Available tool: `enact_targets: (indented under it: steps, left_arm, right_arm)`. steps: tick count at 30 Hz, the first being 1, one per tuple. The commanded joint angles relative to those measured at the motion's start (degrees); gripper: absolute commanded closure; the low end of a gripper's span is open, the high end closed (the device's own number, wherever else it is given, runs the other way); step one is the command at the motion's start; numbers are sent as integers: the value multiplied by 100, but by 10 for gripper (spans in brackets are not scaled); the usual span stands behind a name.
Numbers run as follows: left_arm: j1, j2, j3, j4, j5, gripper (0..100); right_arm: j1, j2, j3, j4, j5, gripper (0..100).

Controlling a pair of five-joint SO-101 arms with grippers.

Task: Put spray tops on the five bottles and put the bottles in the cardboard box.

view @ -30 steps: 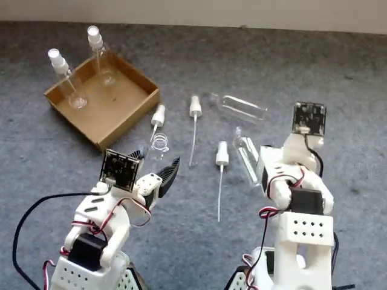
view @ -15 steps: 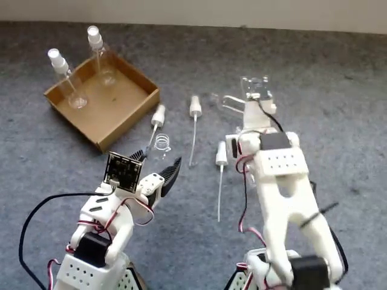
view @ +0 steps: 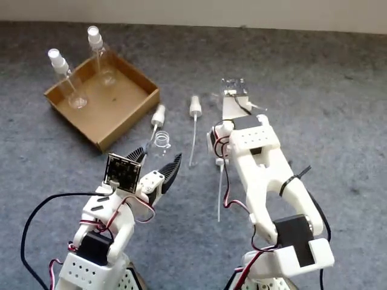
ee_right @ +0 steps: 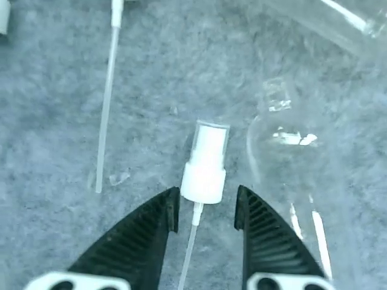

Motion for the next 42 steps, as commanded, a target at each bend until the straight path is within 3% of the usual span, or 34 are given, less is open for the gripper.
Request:
enact_targets:
  steps: [1,10,15,37,42]
  left_arm:
    - [-57,-101,13,-141,26,853]
    - [-66,-101,13,-132,26,853]
    - [-66,-101,13,-132,26,853]
    - [-57,-101,163,-167,26,853]
    - [-22,-101,163,-167,26,853]
  right_arm:
    - [-92,-57,-365,-22,-88,853]
    - [31,-40,-365,-31,-105,853]
    - [31,75,-365,4,-598,852]
    - [57,1446,-804,-295,-580,858]
    - [57,1420,-813,-312,-571,947]
